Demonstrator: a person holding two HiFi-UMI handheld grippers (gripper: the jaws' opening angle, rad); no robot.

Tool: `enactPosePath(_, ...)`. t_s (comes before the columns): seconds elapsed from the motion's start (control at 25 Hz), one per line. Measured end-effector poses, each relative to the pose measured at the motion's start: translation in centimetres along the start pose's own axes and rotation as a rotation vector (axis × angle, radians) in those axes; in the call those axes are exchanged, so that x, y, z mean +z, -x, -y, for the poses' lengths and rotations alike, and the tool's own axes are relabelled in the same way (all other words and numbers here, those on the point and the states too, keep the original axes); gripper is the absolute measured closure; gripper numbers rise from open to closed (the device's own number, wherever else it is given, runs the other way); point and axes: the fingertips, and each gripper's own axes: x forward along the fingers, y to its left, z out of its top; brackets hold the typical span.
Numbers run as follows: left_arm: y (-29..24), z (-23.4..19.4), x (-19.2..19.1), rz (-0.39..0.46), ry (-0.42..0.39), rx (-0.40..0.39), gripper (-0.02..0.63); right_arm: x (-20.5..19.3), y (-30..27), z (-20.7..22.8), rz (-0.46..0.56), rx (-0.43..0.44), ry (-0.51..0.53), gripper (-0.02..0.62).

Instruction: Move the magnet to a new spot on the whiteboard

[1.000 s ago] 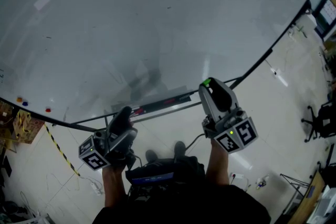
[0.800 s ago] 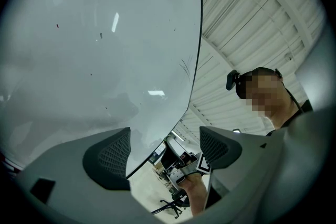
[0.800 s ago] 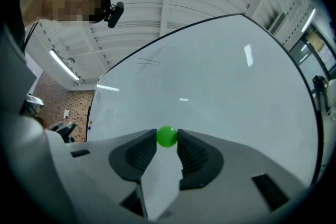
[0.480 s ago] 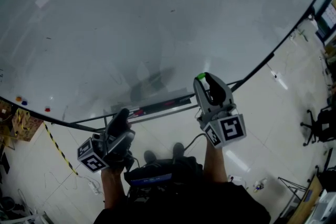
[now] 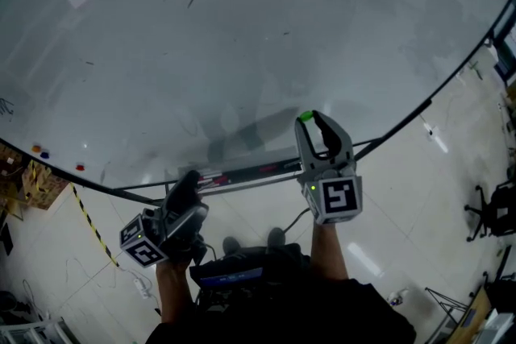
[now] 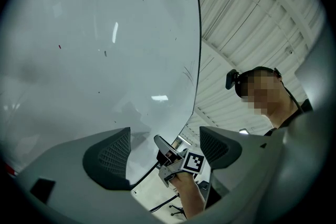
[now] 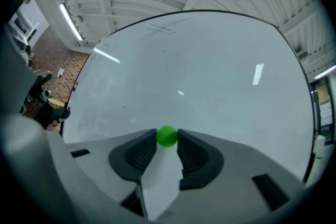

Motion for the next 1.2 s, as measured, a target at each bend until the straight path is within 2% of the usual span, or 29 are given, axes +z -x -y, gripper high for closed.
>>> enactPosePath(0.68, -0.7, -0.9, 0.7, 0.009, 0.000, 0.023, 0.201, -0.1, -2.1, -0.2, -0.009, -0.076, 0.128, 0.449)
enactPosePath(1.2, -0.9, -0.8, 0.6, -0.005, 0.006, 0.005, 0.201, 0.5, -1.4, 0.0, 0.015, -0.060, 0.041, 0.439)
